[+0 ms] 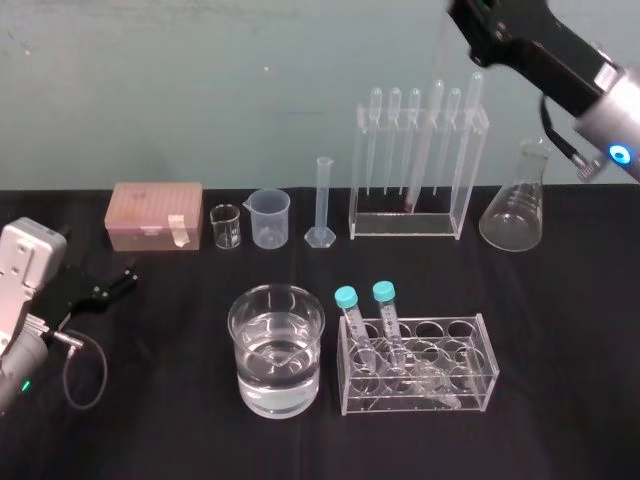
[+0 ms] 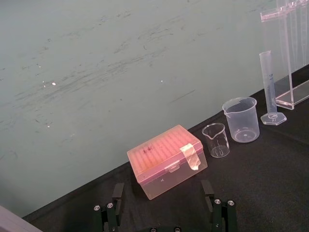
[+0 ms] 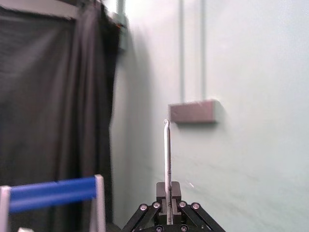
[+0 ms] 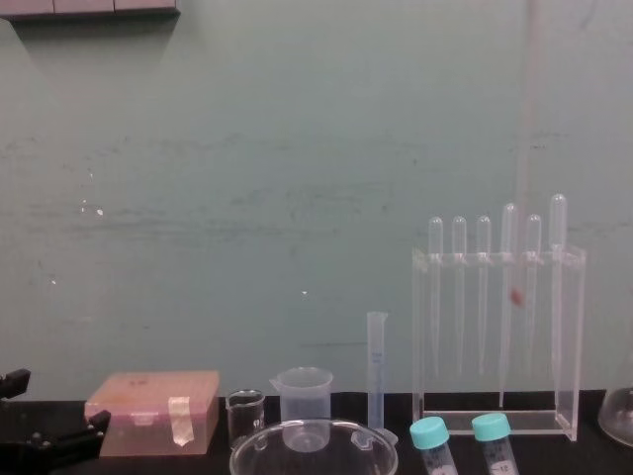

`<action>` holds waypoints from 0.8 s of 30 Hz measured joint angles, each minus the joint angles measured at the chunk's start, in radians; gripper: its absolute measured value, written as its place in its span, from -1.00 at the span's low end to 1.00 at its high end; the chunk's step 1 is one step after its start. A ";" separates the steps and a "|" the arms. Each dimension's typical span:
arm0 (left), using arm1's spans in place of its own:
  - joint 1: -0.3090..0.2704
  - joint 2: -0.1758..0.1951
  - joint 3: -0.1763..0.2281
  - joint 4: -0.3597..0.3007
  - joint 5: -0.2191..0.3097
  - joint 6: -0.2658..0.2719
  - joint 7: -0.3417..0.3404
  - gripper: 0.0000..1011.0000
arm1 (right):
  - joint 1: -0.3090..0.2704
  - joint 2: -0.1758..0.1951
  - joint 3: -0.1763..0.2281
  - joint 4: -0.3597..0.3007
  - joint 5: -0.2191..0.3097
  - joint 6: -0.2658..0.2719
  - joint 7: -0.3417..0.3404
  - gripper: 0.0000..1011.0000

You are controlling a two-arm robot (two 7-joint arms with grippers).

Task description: Hold the thermometer with one hand and immerse one end into the beaker, then reinsert it into the test tube rack.

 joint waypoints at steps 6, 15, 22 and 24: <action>0.000 0.000 0.000 0.000 0.000 0.000 0.000 0.99 | -0.123 0.041 0.039 -0.037 -0.019 -0.003 -0.046 -0.89; 0.000 0.000 0.000 0.000 0.000 0.000 0.000 0.99 | -0.222 0.053 0.053 -0.064 -0.031 0.009 -0.050 -0.89; 0.000 0.000 0.000 0.000 0.000 0.000 0.000 0.99 | -0.242 0.045 0.054 -0.066 -0.031 0.011 -0.019 -0.89; 0.000 0.000 0.000 0.000 0.000 0.000 0.000 0.99 | -0.243 0.042 0.052 -0.060 -0.034 0.012 -0.013 -0.89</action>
